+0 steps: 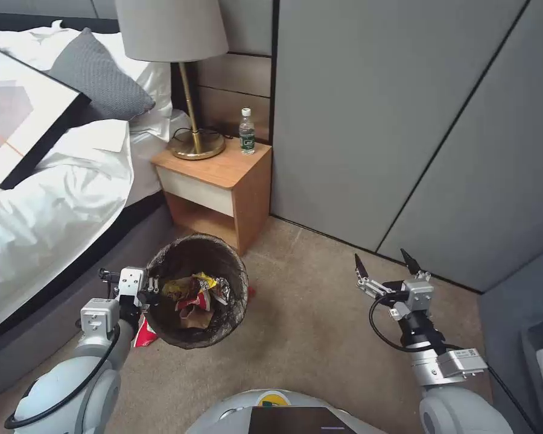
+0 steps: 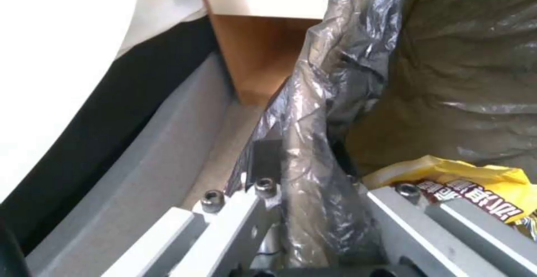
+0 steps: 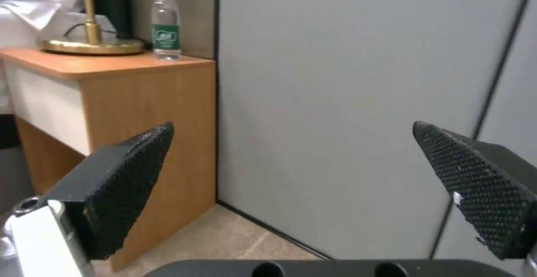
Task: Pick up the trash bin, then pick up the garbage from the floor and place it into the trash bin.
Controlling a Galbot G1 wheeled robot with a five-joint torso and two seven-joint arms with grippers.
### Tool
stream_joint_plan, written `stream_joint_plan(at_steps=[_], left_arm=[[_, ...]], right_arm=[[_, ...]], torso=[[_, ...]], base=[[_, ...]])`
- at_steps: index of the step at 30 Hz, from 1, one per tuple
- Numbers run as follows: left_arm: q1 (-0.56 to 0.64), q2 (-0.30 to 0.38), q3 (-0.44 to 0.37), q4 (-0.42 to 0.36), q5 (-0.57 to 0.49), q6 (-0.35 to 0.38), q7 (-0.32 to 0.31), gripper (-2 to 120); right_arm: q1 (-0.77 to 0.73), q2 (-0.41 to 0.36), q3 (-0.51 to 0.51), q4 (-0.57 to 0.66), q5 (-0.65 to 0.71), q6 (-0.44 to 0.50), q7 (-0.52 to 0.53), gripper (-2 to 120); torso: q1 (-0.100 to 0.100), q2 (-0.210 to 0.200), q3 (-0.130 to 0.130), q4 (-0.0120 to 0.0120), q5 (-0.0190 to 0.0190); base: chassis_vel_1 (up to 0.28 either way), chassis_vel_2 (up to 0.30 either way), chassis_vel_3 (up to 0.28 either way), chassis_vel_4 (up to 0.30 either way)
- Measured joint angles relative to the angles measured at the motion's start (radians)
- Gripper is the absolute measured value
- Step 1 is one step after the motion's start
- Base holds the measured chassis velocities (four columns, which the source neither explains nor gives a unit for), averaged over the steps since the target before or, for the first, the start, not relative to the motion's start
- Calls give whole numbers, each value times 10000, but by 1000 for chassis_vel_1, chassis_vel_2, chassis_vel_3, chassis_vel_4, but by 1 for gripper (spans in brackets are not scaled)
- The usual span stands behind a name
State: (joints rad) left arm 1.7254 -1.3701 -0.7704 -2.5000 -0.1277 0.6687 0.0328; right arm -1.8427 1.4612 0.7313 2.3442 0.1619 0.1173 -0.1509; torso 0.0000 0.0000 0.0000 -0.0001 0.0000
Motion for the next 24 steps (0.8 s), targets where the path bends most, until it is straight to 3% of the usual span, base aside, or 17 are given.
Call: stream_joint_plan(at_steps=[24], left_arm=[[17,-23,-40,1,-15,-6,30,3]], right_arm=[[26,-30,-99,-52,-64,-37,-22,100]], torso=[[0,0,0,1,0]], base=[[61,64,57,60]])
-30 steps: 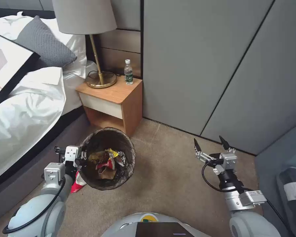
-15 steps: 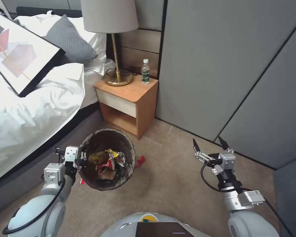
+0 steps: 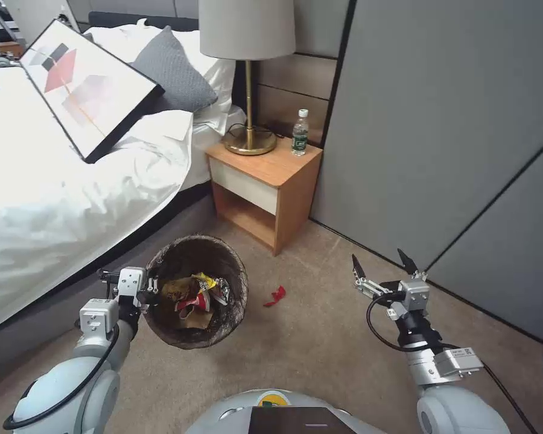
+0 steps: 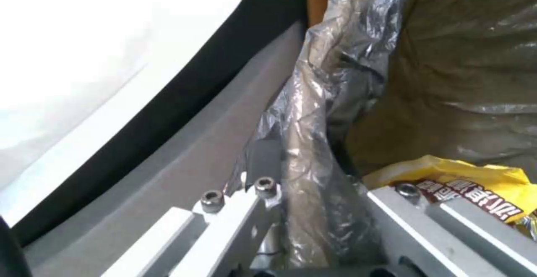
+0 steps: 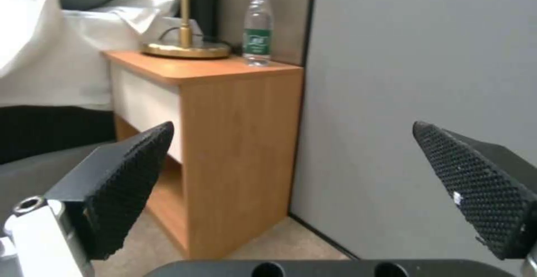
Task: Pick up the trash bin, then pick up the garbage from the floor and place it into the trash bin.
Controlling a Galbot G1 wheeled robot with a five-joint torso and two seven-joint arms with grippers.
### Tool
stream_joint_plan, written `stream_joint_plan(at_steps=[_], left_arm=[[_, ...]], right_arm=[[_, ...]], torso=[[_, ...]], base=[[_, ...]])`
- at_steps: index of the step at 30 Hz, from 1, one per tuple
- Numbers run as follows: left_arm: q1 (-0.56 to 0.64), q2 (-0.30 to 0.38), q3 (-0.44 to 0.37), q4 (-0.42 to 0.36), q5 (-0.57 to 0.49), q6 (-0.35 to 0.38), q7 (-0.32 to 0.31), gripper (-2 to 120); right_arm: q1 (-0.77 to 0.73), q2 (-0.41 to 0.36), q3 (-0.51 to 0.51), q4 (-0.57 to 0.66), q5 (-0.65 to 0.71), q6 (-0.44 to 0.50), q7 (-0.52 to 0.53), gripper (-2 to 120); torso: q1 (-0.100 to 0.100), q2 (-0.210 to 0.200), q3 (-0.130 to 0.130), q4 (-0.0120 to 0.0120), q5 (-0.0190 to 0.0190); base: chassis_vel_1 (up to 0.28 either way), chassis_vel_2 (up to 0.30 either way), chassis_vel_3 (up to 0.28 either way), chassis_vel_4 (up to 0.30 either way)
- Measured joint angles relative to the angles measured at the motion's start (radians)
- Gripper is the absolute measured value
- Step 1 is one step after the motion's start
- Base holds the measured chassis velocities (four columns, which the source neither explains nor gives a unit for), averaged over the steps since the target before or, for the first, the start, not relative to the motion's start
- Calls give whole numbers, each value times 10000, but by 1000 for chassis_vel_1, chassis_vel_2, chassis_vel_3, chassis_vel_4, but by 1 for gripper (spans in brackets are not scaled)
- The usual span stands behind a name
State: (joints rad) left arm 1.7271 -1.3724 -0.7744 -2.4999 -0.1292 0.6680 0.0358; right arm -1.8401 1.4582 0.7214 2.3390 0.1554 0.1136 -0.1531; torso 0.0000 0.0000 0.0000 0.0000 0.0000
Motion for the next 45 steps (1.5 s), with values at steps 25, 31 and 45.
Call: stream_joint_plan(at_steps=[25,31,45], left_arm=[[140,124,-58,0,-42,-107,9,3],[218,195,-77,0,-150,-99,-13,3],[281,432,-296,-1,-573,58,-68,3]], right_arm=[[487,-654,-518,-192,690,-2265,589,100],[1280,-1245,-903,-471,1513,-3625,1190,100],[3240,-1974,-3076,-2029,3061,-5426,2643,100]], torso=[[0,0,0,1,0],[0,0,0,0,0],[0,-1,1,0,0]], base=[[38,37,35,34],[0,0,0,0],[0,0,0,0]])
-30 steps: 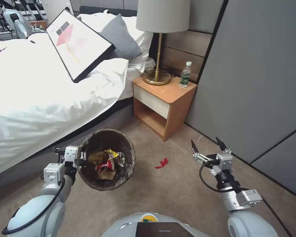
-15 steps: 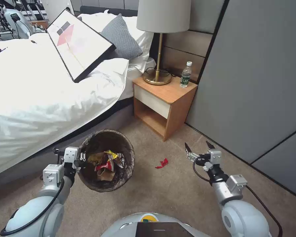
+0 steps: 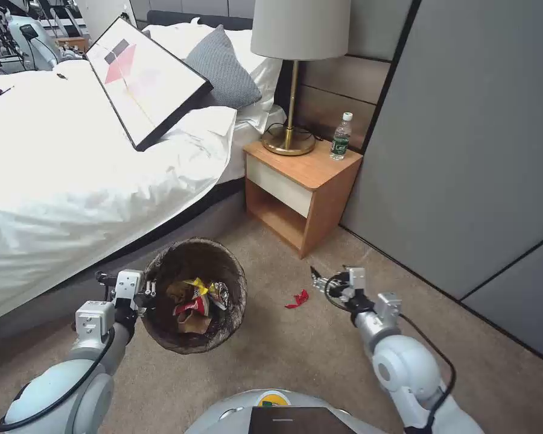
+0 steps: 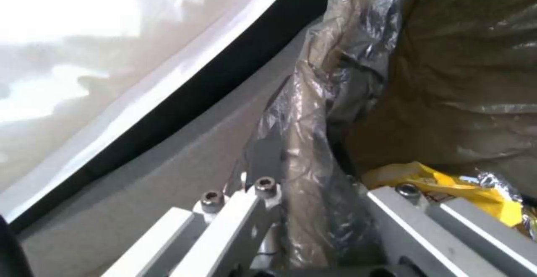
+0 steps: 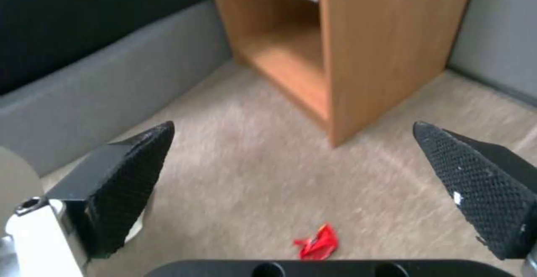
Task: Pick up the trash bin, then pick up the garbage from the floor and place it into the trash bin.
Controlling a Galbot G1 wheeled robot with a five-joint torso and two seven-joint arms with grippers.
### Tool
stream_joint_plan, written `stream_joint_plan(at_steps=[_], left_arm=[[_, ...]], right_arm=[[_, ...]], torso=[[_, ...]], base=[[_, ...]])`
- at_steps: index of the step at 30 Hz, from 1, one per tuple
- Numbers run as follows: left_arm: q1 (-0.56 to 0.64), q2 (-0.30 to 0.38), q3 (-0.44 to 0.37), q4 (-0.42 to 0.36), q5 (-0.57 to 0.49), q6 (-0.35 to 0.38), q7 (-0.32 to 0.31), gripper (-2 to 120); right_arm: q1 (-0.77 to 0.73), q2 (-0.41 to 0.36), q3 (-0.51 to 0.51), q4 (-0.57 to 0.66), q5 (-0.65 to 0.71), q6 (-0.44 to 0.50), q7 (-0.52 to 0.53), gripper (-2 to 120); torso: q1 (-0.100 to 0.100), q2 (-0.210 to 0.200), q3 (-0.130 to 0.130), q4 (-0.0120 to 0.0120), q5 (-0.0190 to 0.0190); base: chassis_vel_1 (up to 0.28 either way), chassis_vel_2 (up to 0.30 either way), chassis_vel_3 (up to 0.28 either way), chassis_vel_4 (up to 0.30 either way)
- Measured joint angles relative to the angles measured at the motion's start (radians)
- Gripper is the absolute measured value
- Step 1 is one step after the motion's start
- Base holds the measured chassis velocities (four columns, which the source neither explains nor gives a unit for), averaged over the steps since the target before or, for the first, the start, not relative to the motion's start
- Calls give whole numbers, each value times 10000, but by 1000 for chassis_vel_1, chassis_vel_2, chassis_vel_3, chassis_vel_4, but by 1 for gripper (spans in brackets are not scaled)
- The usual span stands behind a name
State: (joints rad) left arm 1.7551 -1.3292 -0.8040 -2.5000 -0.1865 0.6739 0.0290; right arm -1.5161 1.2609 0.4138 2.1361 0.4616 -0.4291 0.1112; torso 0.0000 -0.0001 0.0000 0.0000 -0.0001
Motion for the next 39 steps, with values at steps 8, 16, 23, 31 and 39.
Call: stream_joint_plan(at_steps=[8,16,23,31,39], left_arm=[[139,28,-65,0,-61,41,-7,3],[164,85,-18,0,-41,52,-12,3],[163,84,33,0,36,53,-9,3],[113,104,71,0,65,62,4,3],[94,120,131,0,68,80,12,3]], right_arm=[[864,-290,-980,-1357,281,-261,428,100],[1512,-839,-1649,-2586,369,-265,362,100],[2189,-723,-2072,-3727,318,-162,9,100],[2712,-510,-2113,-4921,-95,252,-681,100],[3401,-344,-2139,-6408,-546,732,-1313,100]], torso=[[0,0,0,0,0],[0,0,0,-1,1],[0,0,0,1,0],[0,0,0,-1,1],[0,1,0,0,0]], base=[[0,0,0,0],[0,0,0,0],[0,0,0,0],[0,0,0,0],[0,0,0,0]])
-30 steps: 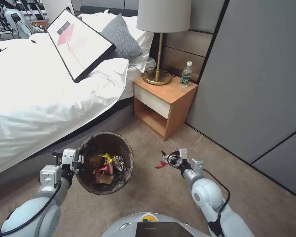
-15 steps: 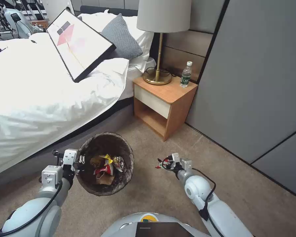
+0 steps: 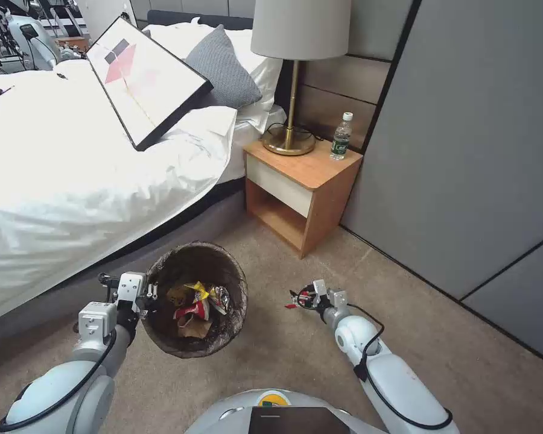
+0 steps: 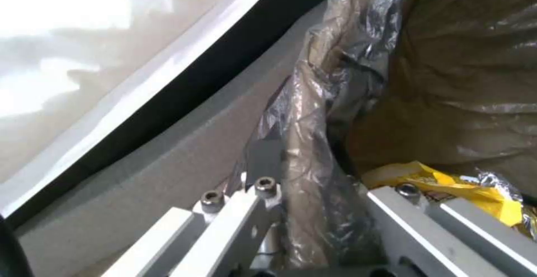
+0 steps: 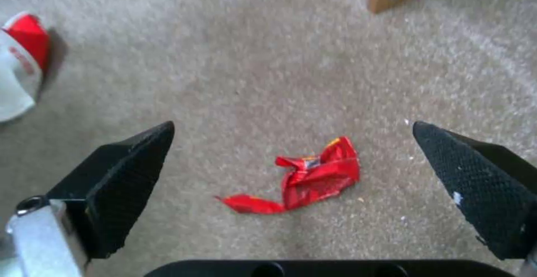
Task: Pick up the trash bin, then pick up the garbage from the floor and place it into the trash bin.
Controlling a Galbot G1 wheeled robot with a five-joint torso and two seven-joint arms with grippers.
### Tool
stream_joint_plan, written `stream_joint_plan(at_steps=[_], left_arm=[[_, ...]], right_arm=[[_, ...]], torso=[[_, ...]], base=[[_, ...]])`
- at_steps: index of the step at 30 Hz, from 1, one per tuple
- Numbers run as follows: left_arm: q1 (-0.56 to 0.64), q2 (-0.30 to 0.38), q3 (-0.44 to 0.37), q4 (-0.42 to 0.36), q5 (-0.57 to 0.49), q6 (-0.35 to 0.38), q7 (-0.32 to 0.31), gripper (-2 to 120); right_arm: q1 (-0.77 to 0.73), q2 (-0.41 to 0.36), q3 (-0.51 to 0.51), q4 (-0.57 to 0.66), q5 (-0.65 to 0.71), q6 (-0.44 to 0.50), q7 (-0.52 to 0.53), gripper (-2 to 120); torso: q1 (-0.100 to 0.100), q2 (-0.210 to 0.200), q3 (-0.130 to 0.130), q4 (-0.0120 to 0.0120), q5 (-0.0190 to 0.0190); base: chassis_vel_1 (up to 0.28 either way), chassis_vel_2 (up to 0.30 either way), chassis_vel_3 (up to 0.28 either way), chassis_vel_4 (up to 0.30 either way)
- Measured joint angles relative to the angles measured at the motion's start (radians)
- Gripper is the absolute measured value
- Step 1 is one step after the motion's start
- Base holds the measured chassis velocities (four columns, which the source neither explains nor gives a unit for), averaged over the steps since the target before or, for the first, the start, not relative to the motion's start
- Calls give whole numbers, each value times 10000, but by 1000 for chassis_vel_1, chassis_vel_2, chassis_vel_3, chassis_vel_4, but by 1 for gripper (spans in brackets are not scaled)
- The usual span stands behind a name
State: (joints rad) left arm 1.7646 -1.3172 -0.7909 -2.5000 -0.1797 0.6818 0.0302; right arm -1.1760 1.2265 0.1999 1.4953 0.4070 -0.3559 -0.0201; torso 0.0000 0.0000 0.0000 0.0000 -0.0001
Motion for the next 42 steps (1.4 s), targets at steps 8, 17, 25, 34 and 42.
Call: stream_joint_plan(at_steps=[8,17,25,34,42], left_arm=[[-13,-16,39,0,61,-6,13,3],[-43,-93,123,0,199,-17,38,3],[-30,-112,128,0,250,-25,47,3],[-29,-114,123,0,281,-30,57,3],[-33,-122,121,0,297,-36,66,3]], right_arm=[[424,184,2,-1205,-537,619,-530,100],[822,206,-24,-2162,-869,1002,-1005,100],[1268,394,-147,-3174,-1266,1212,-1251,100],[1621,674,-213,-4262,-1938,1580,-1486,100],[1816,870,-208,-4793,-2325,1820,-1562,100]], torso=[[0,0,-1,0,1],[0,0,-1,-1,0],[0,0,-1,0,0],[0,0,-1,-1,1],[-1,1,-2,-1,-6]], base=[[0,0,0,0],[0,0,0,0],[0,0,0,0],[0,0,0,0],[0,0,0,0]])
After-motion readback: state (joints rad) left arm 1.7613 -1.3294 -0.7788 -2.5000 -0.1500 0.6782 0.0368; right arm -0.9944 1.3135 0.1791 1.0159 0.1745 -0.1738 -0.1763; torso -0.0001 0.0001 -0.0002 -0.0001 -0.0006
